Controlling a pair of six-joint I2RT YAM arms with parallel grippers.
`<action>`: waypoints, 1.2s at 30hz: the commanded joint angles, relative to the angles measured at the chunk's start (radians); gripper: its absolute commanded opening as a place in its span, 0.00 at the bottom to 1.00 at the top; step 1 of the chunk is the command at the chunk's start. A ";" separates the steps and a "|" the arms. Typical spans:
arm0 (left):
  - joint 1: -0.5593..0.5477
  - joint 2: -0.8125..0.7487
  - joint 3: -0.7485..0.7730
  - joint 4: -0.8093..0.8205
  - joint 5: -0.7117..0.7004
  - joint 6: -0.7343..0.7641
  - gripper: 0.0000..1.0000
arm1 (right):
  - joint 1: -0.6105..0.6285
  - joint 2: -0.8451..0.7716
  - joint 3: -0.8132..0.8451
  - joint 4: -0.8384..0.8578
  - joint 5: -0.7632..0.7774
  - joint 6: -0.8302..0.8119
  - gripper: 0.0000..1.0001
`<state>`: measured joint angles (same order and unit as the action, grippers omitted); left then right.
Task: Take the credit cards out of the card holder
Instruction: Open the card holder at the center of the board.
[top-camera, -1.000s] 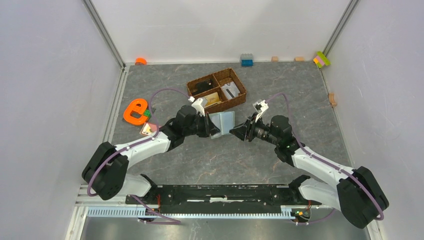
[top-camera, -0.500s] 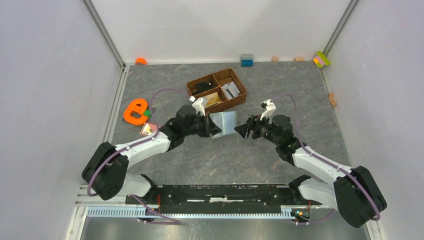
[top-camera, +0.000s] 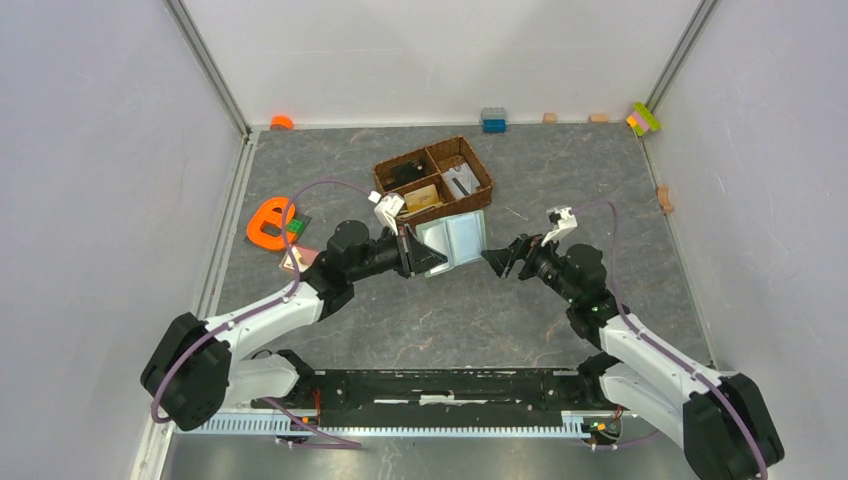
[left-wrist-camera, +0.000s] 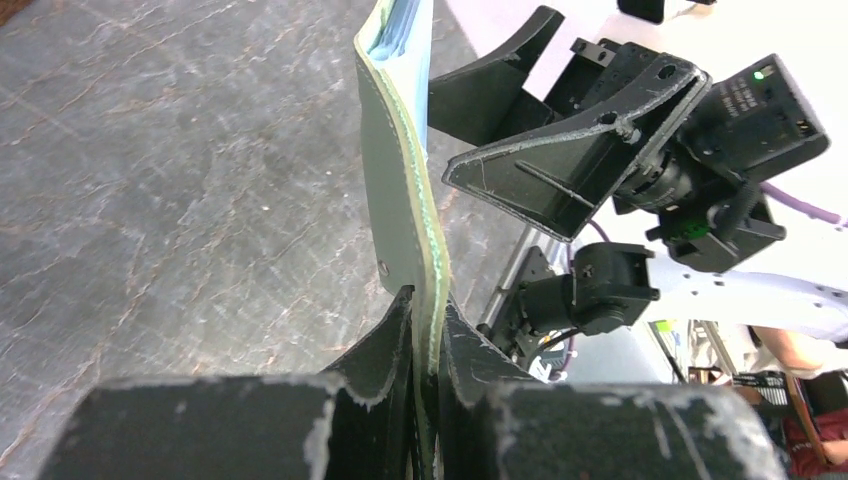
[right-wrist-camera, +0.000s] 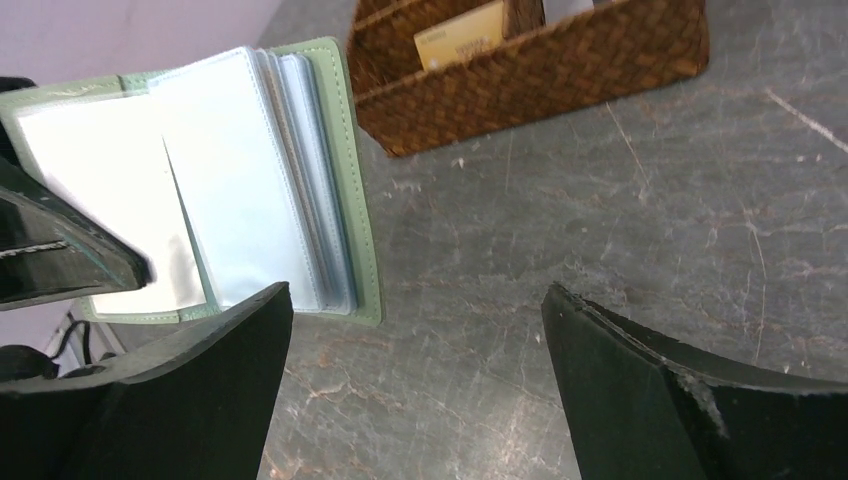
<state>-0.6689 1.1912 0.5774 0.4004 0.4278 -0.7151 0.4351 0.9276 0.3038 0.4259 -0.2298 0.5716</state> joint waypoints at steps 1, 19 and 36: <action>0.001 -0.058 -0.023 0.181 0.068 -0.046 0.03 | -0.016 -0.100 -0.048 0.126 0.020 0.021 0.98; -0.003 -0.058 -0.039 0.262 0.117 -0.072 0.04 | -0.023 -0.093 -0.050 0.154 -0.005 -0.013 0.96; -0.013 -0.018 -0.016 0.261 0.152 -0.076 0.04 | 0.006 -0.015 -0.043 0.312 -0.195 0.001 0.95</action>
<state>-0.6739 1.1690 0.5343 0.5858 0.5461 -0.7696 0.4217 0.8989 0.2314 0.6434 -0.3599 0.5774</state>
